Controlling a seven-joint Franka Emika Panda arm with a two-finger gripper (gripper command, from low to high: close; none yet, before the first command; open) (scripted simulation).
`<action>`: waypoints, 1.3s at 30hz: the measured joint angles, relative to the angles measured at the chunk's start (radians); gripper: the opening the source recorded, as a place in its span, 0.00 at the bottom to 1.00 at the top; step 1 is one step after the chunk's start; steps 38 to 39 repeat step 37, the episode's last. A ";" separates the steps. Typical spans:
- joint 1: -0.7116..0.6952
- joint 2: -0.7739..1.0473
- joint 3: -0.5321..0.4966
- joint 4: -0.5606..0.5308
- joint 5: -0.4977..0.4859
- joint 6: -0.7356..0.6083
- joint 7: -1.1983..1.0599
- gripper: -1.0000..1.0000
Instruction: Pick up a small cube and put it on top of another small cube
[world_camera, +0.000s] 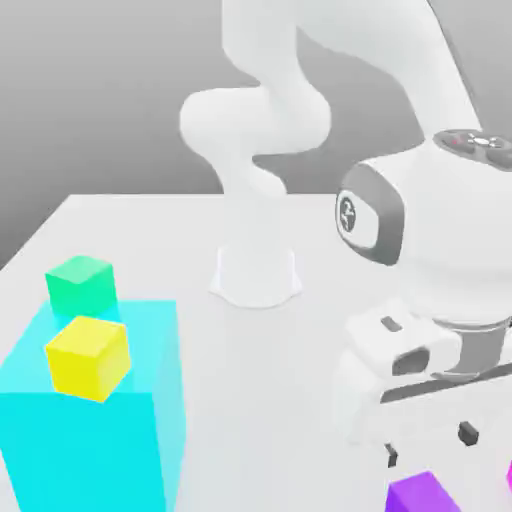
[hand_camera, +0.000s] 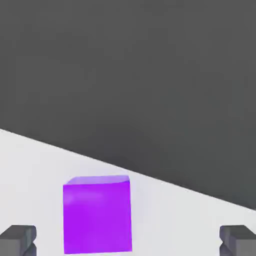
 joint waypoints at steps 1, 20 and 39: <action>0.007 0.036 -0.007 0.006 -0.010 0.024 0.007 0.50; -0.094 -0.134 -0.080 0.050 0.018 -0.195 -0.094 0.00; -0.374 -0.399 -0.229 0.080 0.156 -0.481 -0.382 1.00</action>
